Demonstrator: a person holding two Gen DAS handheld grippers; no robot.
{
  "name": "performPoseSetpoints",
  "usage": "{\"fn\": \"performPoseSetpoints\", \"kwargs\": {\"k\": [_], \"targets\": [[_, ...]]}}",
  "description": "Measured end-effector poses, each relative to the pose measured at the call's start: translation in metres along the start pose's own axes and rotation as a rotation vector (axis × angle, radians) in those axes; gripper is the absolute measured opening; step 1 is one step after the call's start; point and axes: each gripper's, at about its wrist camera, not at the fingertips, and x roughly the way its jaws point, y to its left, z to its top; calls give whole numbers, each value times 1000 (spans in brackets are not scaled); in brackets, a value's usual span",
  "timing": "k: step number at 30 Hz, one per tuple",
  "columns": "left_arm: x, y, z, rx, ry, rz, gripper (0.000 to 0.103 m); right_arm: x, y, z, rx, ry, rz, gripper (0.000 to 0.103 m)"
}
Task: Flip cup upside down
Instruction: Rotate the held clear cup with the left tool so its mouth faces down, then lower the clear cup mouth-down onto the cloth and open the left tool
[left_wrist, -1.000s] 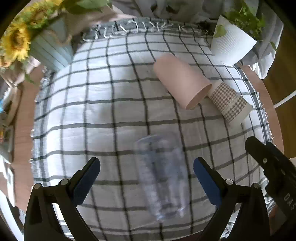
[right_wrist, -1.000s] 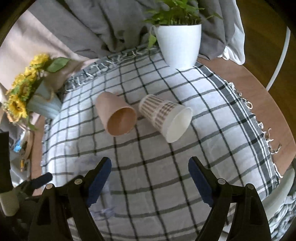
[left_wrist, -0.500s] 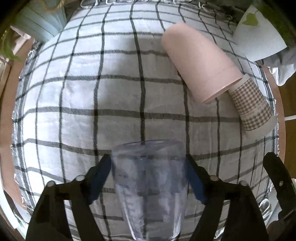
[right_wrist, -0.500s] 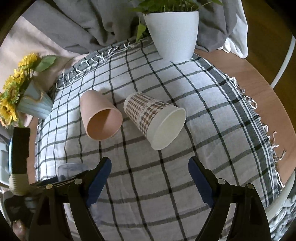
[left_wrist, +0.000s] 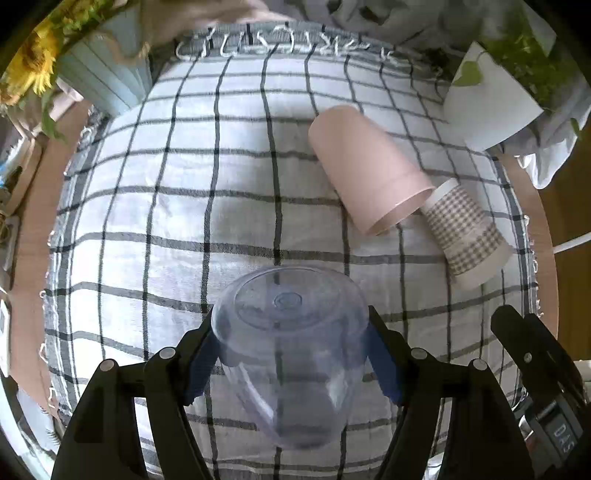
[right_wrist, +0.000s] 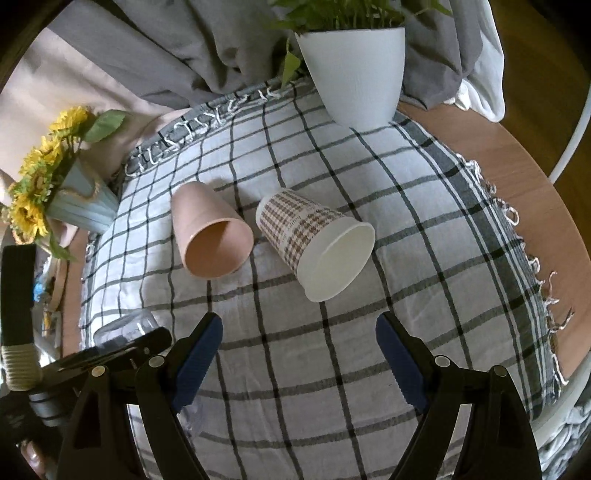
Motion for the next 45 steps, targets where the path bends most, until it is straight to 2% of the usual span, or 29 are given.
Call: {"fn": "performPoseSetpoints", "kwargs": {"k": [13, 31, 32, 35, 36, 45], "targets": [[-24, -6, -42, -1, -86, 9, 72, -25, -3, -9, -66, -51, -12, 85], [-30, -6, -69, -24, -105, 10, 72, -34, -5, -28, -110, -50, -12, 85], [-31, -7, -69, -22, -104, 12, 72, -35, -6, -28, -109, -49, -10, 85], [-33, -11, -72, -12, -122, 31, 85, -39, -7, -30, -109, -53, 3, 85], [-34, -11, -74, -12, -130, 33, 87, -40, -7, -31, -113, -55, 6, 85], [-41, -12, -80, -37, -173, 36, 87, -50, -11, -37, -130, -72, 23, 85]]}}
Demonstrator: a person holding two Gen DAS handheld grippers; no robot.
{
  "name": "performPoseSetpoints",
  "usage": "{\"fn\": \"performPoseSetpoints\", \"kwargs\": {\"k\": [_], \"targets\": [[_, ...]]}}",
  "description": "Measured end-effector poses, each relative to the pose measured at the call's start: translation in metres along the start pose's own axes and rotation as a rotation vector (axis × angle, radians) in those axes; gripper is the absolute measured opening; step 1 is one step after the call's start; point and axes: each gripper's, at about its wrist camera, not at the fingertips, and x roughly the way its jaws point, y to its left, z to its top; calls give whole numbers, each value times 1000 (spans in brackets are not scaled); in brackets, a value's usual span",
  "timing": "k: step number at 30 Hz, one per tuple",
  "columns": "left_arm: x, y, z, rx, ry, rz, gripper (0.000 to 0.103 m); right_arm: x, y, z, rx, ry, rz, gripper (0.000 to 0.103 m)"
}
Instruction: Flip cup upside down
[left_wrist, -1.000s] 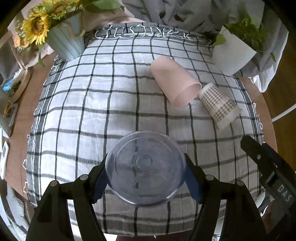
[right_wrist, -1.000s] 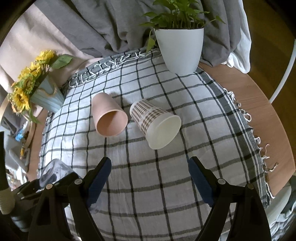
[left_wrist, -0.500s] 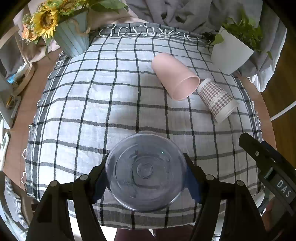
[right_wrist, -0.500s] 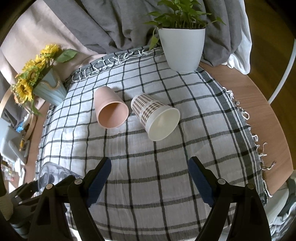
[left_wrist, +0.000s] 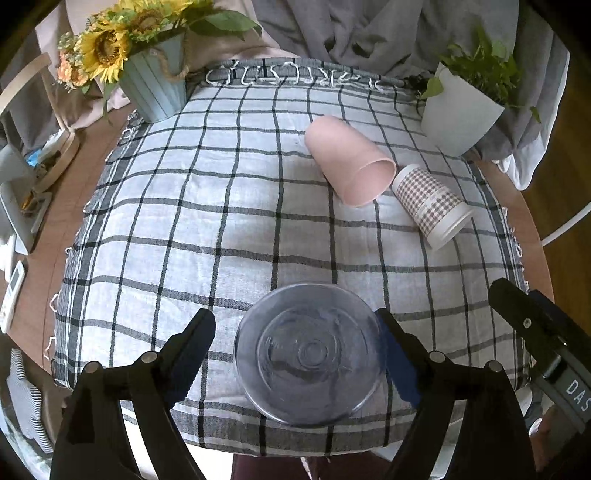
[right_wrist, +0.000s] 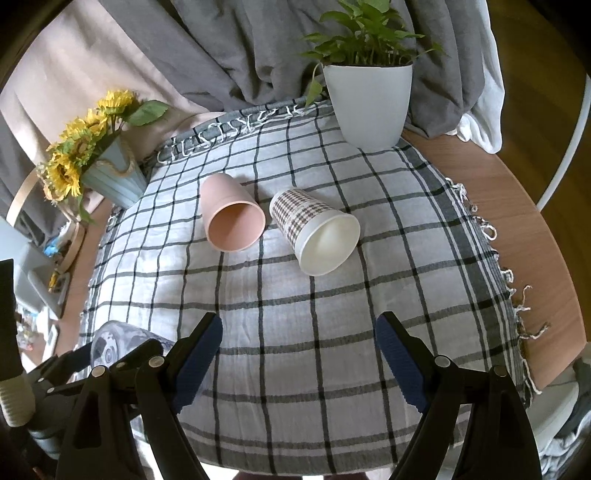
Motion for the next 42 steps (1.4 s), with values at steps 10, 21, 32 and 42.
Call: {"fn": "performPoseSetpoints", "kwargs": {"k": [10, 21, 32, 42], "targets": [[-52, 5, -13, 60, -196, -14, 100, -36, 3, -5, 25, -110, -51, 90], [-143, 56, -56, 39, -460, 51, 103, -116, 45, -37, 4, -286, -77, 92], [-201, 95, -121, 52, -580, 27, 103, -180, 91, -104, -17, -392, -112, 92], [-224, 106, -147, 49, -644, 46, 103, -216, 109, -148, -36, -447, -148, 92]]}}
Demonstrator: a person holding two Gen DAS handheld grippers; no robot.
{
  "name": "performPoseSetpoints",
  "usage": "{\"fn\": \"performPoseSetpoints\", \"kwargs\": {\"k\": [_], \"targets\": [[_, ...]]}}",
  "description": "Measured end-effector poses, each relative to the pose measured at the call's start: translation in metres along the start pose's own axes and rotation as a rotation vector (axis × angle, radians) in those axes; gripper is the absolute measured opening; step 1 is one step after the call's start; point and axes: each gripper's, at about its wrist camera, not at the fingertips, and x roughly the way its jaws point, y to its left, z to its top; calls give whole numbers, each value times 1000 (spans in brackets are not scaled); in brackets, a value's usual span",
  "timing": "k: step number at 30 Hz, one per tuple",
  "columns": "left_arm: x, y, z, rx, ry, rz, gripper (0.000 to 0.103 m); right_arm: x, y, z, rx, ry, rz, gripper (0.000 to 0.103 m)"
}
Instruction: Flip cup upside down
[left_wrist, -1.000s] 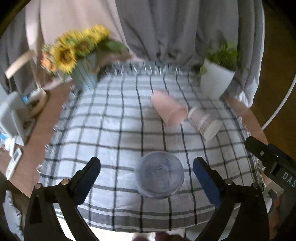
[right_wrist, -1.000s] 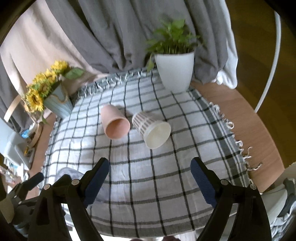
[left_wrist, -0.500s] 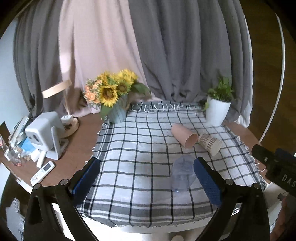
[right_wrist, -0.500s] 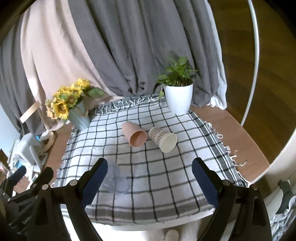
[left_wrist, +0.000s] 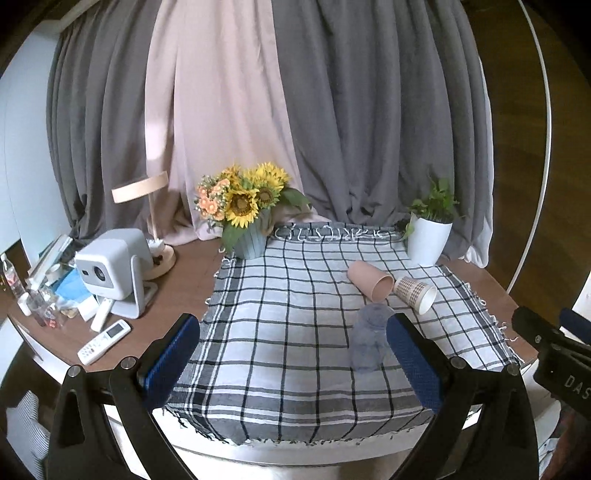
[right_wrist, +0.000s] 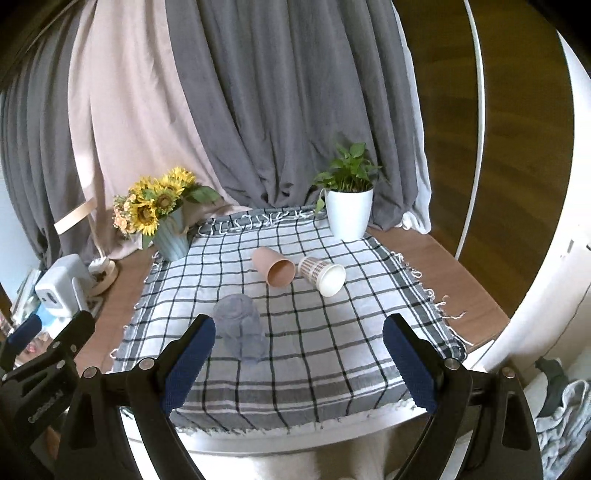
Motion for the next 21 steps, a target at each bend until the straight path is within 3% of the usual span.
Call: {"fn": "performPoseSetpoints", "kwargs": {"k": [9, 21], "targets": [[-12, -5, -1, -9, -31, 37, 103, -22, -3, -5, -18, -36, 8, 93], [-20, -14, -4, 3, -24, 13, 103, -27, -12, -9, -30, -32, 17, 93]]}}
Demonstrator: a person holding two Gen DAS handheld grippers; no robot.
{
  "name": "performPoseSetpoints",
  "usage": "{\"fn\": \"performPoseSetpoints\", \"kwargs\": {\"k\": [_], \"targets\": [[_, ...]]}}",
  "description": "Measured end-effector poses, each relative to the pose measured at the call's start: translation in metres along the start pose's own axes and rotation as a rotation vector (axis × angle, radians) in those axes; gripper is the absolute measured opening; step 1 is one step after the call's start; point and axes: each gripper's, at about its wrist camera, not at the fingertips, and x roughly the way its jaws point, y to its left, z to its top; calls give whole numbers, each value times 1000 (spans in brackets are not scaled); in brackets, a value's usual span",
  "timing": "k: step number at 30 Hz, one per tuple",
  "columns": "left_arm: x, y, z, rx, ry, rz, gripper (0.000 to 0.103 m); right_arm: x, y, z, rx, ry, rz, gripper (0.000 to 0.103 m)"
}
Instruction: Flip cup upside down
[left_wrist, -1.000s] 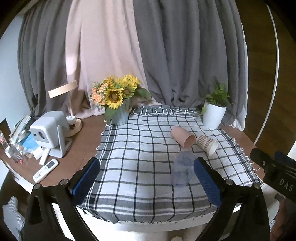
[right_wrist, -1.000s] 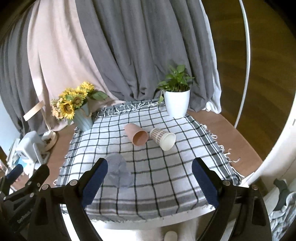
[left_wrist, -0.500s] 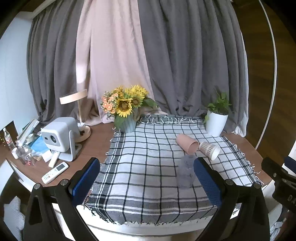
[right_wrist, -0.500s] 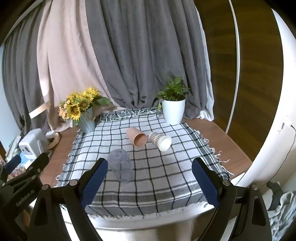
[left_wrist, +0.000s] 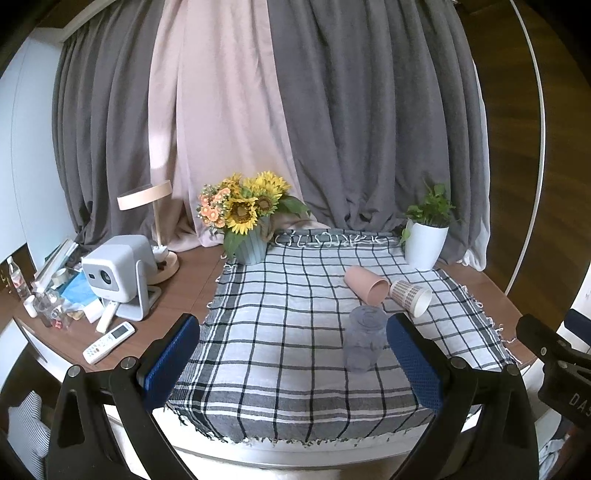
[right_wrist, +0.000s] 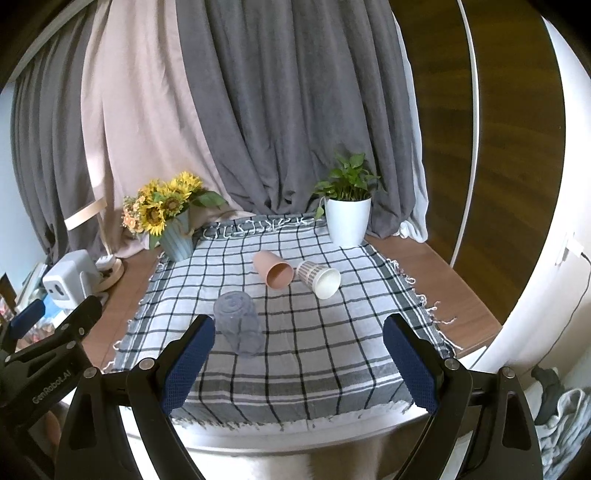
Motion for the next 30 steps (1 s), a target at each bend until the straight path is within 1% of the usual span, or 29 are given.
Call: {"fn": "performPoseSetpoints", "kwargs": {"k": [6, 30], "targets": [[-2, 1, 0, 5, -3, 4, 103, -3, 1, -1, -9, -7, 12, 93], [0, 1, 0, 11, -5, 9, 103, -2, 2, 0, -12, -9, 16, 93]]}}
